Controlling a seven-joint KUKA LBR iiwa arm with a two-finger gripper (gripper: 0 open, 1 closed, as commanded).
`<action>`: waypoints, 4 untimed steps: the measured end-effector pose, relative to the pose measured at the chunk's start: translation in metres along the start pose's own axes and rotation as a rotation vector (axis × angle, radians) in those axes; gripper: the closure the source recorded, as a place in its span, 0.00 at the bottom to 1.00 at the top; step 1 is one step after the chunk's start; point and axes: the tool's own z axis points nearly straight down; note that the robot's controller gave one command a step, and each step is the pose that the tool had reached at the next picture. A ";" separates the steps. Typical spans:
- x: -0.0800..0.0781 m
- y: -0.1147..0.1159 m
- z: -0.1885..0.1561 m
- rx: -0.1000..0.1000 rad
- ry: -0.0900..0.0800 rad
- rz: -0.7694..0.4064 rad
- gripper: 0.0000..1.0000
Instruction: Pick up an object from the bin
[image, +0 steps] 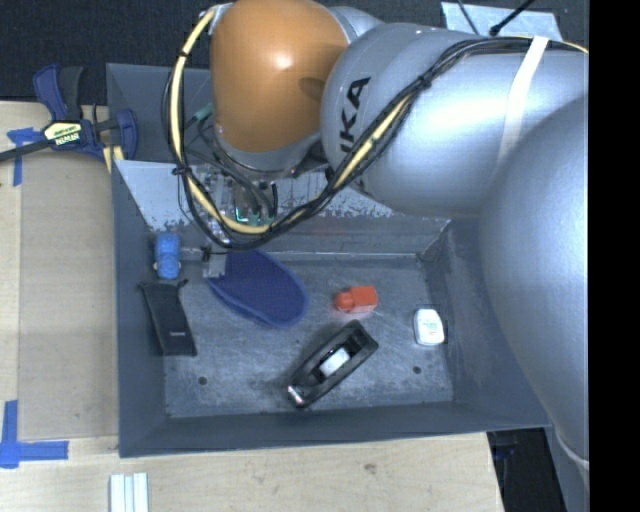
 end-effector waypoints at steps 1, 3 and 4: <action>0.013 -0.030 0.001 0.000 -0.007 -0.005 0.00; 0.035 -0.101 0.172 -0.004 -0.014 0.110 0.00; 0.032 -0.100 0.165 -0.006 -0.023 0.110 1.00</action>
Offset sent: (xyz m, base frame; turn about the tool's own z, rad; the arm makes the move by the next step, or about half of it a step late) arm -0.0132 -0.0280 -0.0009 -0.0068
